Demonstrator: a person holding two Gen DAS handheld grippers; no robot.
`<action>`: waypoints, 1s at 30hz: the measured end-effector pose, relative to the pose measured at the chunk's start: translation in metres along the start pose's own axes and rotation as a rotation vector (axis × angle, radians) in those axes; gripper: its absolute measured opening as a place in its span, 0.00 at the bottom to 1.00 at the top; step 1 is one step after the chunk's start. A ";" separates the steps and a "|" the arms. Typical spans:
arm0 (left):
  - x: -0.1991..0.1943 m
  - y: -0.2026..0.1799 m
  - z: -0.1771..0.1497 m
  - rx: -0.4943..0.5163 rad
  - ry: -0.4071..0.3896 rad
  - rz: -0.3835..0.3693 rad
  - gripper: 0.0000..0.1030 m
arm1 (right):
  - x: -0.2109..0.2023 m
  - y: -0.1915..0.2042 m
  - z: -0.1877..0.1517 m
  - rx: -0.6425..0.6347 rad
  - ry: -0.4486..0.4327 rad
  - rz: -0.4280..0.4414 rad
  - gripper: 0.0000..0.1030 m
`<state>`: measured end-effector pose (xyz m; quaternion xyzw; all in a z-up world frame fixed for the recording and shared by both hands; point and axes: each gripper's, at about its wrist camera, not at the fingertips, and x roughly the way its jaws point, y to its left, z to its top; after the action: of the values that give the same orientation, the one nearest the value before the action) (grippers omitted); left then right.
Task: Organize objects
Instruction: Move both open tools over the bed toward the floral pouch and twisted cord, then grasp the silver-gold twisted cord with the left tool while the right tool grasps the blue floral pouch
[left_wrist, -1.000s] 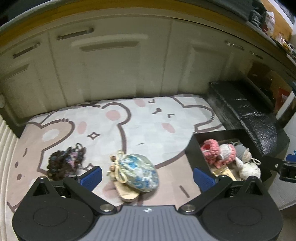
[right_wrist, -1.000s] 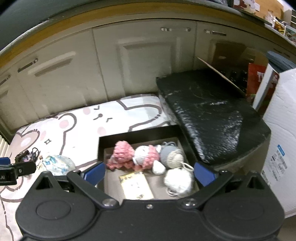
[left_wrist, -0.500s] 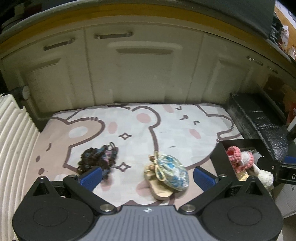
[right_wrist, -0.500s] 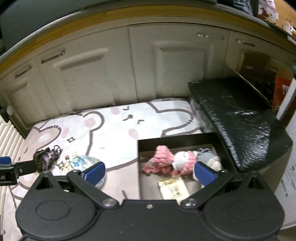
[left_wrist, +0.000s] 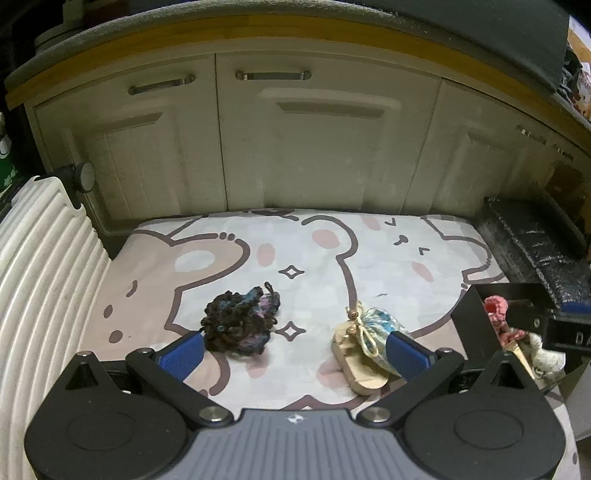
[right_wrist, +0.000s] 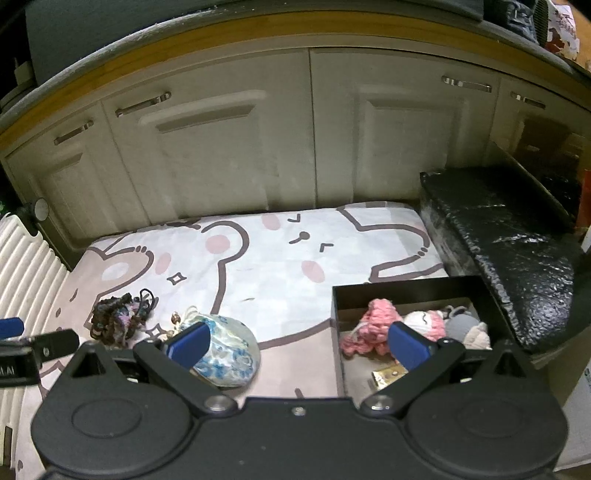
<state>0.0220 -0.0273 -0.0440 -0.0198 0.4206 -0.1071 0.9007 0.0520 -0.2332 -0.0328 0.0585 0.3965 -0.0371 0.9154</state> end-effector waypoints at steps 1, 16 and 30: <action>0.000 0.001 -0.001 0.006 0.002 -0.003 1.00 | 0.001 0.002 0.000 -0.001 -0.003 -0.001 1.00; 0.009 0.001 -0.016 0.163 0.060 -0.072 1.00 | 0.029 0.032 0.007 -0.012 -0.013 0.047 1.00; 0.042 -0.015 -0.045 0.384 0.258 -0.162 0.83 | 0.087 0.036 0.002 0.118 0.144 0.163 1.00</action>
<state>0.0118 -0.0481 -0.1029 0.1318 0.5012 -0.2584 0.8153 0.1171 -0.1999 -0.0927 0.1465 0.4522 0.0185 0.8796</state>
